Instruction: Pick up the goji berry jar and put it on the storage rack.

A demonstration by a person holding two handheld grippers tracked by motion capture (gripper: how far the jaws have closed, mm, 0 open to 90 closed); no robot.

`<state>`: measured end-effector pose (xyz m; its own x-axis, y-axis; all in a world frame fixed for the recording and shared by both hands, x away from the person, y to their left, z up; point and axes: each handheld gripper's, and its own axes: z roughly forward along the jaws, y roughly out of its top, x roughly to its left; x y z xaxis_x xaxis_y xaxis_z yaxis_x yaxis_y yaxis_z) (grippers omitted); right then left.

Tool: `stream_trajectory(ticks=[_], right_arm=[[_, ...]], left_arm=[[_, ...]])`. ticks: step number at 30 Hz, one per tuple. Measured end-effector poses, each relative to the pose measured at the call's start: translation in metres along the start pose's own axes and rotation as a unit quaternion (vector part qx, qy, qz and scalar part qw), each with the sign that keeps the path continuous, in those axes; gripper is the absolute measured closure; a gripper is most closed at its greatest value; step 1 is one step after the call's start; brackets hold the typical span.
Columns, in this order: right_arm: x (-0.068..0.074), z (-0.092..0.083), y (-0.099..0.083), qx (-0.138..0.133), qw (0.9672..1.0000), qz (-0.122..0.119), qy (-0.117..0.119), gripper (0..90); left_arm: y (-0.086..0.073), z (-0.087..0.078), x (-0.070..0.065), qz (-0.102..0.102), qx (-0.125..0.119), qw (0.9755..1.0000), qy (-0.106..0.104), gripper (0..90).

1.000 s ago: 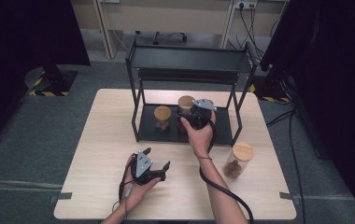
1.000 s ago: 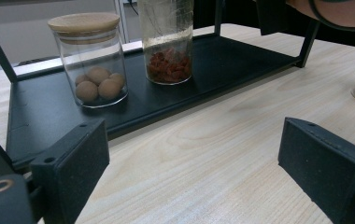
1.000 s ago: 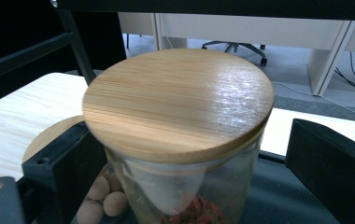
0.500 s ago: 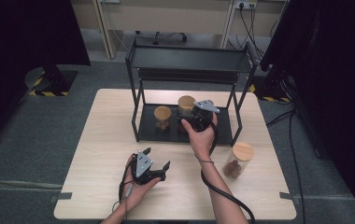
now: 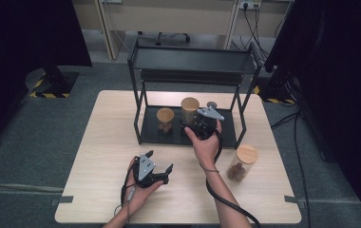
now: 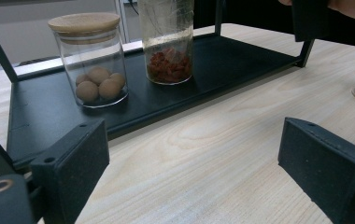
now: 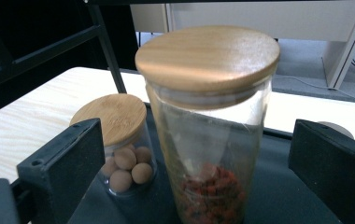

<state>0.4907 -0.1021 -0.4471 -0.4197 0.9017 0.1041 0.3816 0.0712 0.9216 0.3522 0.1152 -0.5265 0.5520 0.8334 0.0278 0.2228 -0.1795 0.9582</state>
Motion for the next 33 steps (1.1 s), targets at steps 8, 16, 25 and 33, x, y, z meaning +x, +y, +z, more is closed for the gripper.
stream_trajectory(ticks=[8,16,25,33], right_arm=[[0.001,-0.01,-0.008,0.003,1.0,-0.007,0.006,4.2],[0.001,-0.021,-0.014,-0.002,0.9998,0.004,0.018,4.2],[0.001,-0.031,-0.023,0.005,0.9997,0.005,0.025,4.2],[0.001,-0.038,-0.033,0.011,0.9995,-0.001,0.029,4.2]], left_arm=[[0.0,0.0,0.0,0.0,0.0,1.0,0.0,8.4],[0.0,0.0,0.0,0.0,-0.001,1.0,0.001,8.4],[0.0,0.0,0.0,0.0,-0.001,1.0,0.001,8.4],[0.0,0.0,0.0,0.0,-0.001,1.0,0.001,8.4]])
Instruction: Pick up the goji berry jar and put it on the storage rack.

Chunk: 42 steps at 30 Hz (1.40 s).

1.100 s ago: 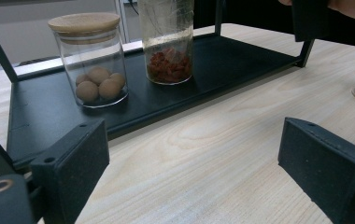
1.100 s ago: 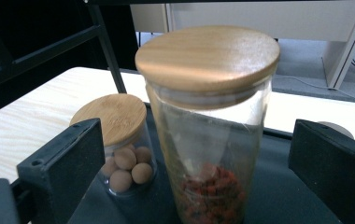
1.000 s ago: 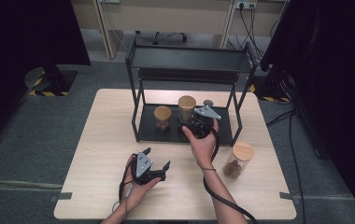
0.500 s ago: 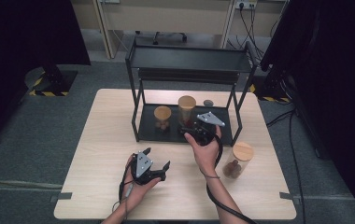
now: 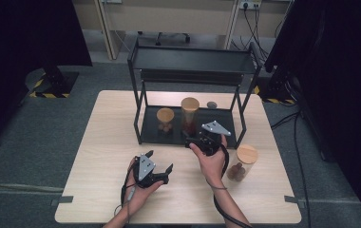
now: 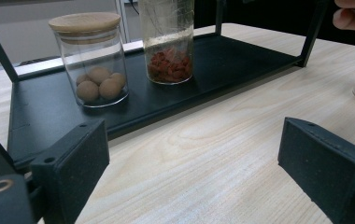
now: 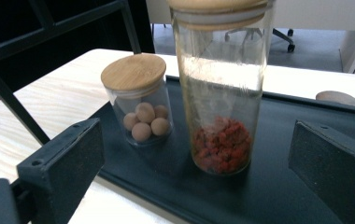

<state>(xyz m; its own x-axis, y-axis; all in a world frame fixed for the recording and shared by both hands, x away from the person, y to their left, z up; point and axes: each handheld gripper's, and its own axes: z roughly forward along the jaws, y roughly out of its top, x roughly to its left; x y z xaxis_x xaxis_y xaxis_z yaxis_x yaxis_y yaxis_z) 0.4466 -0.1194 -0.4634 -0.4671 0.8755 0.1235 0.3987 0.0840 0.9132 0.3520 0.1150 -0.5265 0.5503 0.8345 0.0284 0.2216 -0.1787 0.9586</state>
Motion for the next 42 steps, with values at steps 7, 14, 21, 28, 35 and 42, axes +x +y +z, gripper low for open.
stream_trajectory(ticks=[7,14,21,28,35,42], right_arm=[[0.0,-0.004,-0.007,0.006,1.0,0.002,0.003,4.2],[0.0,-0.01,-0.014,0.01,0.9999,0.001,0.007,4.2],[0.0,-0.017,-0.019,0.009,0.9999,-0.002,0.009,4.2],[0.001,-0.02,-0.028,0.013,0.9998,-0.001,0.012,4.2],[0.005,-0.023,-0.034,0.019,0.9997,-0.006,0.016,4.2],[0.007,-0.028,-0.034,0.022,0.9995,-0.014,0.019,4.2]], left_arm=[[0.0,0.0,0.0,0.0,0.0,1.0,0.0,8.4],[0.0,0.0,0.0,0.001,0.0,1.0,0.0,8.4],[0.0,0.0,-0.001,0.002,-0.001,1.0,0.001,8.4],[0.0,0.0,-0.001,0.002,-0.001,1.0,0.001,8.4],[0.0,0.0,-0.001,0.002,-0.001,1.0,0.001,8.4],[0.0,0.0,-0.001,0.002,-0.002,1.0,0.001,8.4]])
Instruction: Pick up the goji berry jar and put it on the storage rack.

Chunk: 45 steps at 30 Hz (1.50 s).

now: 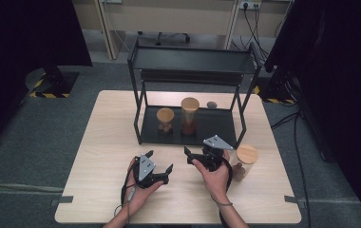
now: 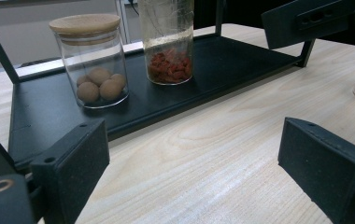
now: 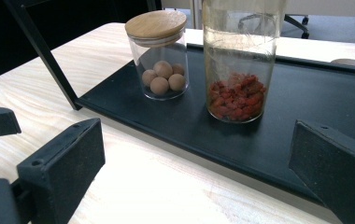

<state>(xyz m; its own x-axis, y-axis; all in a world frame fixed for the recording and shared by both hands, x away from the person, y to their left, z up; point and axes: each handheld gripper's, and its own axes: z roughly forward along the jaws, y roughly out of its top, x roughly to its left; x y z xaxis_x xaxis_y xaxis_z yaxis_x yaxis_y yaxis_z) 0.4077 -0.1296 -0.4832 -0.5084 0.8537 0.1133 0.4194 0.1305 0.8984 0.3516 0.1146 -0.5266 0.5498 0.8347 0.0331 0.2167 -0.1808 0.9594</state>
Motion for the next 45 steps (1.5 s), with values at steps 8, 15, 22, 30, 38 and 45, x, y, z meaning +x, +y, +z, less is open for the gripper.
stream_trajectory(ticks=[8,15,22,30,38,45], right_arm=[[-0.001,-0.008,-0.003,0.002,1.0,-0.004,0.001,4.2],[0.0,-0.012,-0.008,0.004,1.0,-0.009,0.001,4.2],[-0.001,-0.02,-0.015,0.002,1.0,-0.009,0.003,4.2],[-0.002,-0.029,-0.021,0.001,0.9999,-0.01,0.004,4.2],[-0.002,-0.032,-0.029,0.007,0.9999,-0.009,0.006,4.2],[-0.001,-0.036,-0.033,0.009,0.9999,-0.009,0.011,4.2]], left_arm=[[0.0,0.0,0.0,0.001,0.0,1.0,0.001,8.4],[0.0,0.0,0.0,0.0,0.0,1.0,0.0,8.4],[0.0,0.0,0.0,0.0,0.0,1.0,0.001,8.4],[0.0,0.0,0.0,-0.001,0.0,1.0,0.001,8.4],[0.0,0.0,0.0,-0.001,0.001,1.0,0.001,8.4],[0.0,0.0,0.0,-0.001,0.0,1.0,0.002,8.5]])
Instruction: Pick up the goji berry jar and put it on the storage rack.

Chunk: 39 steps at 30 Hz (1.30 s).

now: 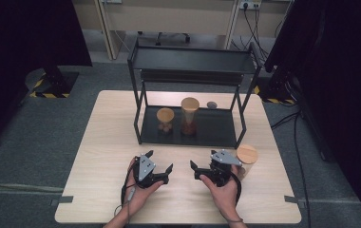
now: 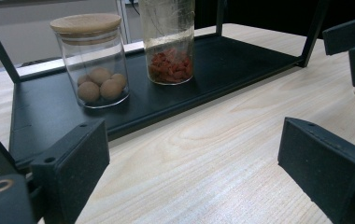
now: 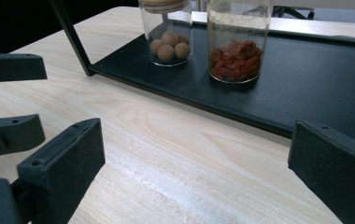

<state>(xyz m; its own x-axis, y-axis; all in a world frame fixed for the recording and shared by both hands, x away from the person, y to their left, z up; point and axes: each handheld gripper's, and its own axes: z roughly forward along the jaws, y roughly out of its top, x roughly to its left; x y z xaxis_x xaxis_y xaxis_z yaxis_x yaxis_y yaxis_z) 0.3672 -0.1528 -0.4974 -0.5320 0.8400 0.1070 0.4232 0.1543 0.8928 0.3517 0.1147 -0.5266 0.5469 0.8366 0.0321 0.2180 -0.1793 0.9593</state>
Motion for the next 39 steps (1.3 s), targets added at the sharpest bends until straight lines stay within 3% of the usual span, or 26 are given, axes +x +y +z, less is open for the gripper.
stream_trajectory(ticks=[39], right_arm=[[0.009,-0.026,-0.025,0.011,0.9997,-0.005,0.022,4.6]], left_arm=[[0.0,0.0,-0.001,0.002,-0.001,1.0,0.001,8.5]])
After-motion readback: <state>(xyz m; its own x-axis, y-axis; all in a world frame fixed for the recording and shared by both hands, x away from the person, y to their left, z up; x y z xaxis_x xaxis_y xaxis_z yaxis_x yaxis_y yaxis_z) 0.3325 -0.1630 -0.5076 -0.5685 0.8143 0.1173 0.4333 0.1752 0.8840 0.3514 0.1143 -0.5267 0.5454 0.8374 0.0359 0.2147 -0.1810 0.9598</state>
